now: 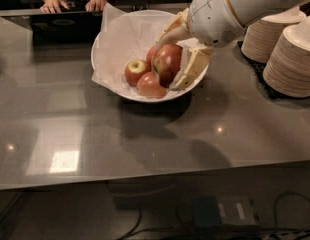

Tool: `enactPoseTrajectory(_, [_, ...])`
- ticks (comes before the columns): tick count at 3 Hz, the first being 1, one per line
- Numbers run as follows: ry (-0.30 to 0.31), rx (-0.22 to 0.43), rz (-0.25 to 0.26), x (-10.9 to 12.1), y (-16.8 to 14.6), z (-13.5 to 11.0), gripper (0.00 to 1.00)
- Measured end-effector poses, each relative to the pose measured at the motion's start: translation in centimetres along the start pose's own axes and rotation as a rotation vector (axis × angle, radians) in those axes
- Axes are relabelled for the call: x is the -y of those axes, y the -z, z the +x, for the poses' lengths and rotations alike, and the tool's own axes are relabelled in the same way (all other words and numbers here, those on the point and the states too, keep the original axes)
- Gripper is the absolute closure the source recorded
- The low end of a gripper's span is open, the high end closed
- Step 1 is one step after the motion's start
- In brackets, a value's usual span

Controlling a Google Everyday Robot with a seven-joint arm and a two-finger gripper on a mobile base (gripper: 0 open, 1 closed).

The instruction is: Pick apple from white bowl

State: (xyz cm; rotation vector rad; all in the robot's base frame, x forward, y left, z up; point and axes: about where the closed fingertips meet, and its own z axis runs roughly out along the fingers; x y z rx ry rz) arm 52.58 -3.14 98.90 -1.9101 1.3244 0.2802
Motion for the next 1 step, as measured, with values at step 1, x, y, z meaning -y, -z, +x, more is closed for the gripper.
enactPoseTrajectory(1, [-0.006, -0.005, 0.009, -0.03, 0.29, 0.31, 1.00])
